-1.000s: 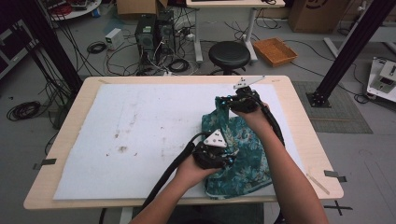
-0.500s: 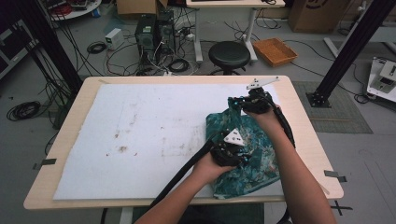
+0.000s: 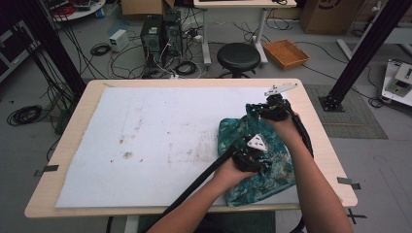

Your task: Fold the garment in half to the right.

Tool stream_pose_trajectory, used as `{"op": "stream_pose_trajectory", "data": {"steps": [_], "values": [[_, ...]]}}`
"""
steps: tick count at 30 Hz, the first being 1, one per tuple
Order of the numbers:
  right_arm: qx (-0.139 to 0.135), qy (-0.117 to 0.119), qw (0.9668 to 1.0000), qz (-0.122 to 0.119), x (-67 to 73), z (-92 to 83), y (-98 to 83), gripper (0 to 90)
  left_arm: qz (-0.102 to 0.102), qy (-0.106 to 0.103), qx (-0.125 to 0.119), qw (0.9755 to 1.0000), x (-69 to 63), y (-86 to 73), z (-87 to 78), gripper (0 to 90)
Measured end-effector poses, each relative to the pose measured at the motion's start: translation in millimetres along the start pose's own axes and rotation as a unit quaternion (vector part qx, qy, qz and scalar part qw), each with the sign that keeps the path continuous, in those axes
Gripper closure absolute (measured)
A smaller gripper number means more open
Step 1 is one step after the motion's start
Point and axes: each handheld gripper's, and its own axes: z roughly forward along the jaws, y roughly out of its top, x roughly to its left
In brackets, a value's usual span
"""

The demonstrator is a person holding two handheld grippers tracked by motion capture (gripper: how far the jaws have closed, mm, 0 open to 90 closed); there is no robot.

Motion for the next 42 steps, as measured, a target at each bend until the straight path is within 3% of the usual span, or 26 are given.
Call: {"op": "stream_pose_trajectory", "data": {"steps": [4,8,12,17,22,28,37,39,42], "values": [[-0.001,-0.003,1.0000,0.003,-2.2,-1.3,-3.9,80.2,0.002,-0.001,-0.006,1.0000,-1.2,0.7,4.8,83.8],[-0.007,-0.003,0.9996,0.027,-4.8,-6.6,-6.7,55.3,0.004,0.005,-0.017,0.9998,-0.6,-1.4,0.4,65.5],[-0.030,-0.020,0.9988,0.032,-4.8,-18.5,-7.7,46.9,-0.005,0.016,-0.041,0.9990,0.5,-3.9,-11.9,51.5],[-0.047,-0.027,0.9982,0.026,-1.0,-29.4,-3.3,45.5,-0.008,0.026,-0.051,0.9983,3.1,-9.4,-29.4,42.7],[-0.037,-0.017,0.9991,0.011,7.9,-23.8,-1.0,44.7,-0.019,0.046,-0.061,0.9969,7.6,-18.6,-49.7,38.3],[-0.020,-0.005,0.9998,0.002,19.5,-9.6,-2.2,43.8,-0.029,0.080,-0.063,0.9943,14.6,-34.6,-76.8,36.1],[0.030,0.026,0.9992,-0.009,30.1,23.2,-15.1,44.5,-0.052,0.134,-0.067,0.9873,26.3,-63.5,-115.2,36.0],[0.044,0.033,0.9985,-0.003,32.1,32.0,-19.7,47.0,-0.056,0.139,-0.066,0.9864,27.7,-68.5,-120.3,36.0],[0.058,0.039,0.9973,-0.022,41.9,43.8,-20.4,55.7,-0.063,0.145,-0.072,0.9848,28.6,-73.9,-125.3,35.9]]}}
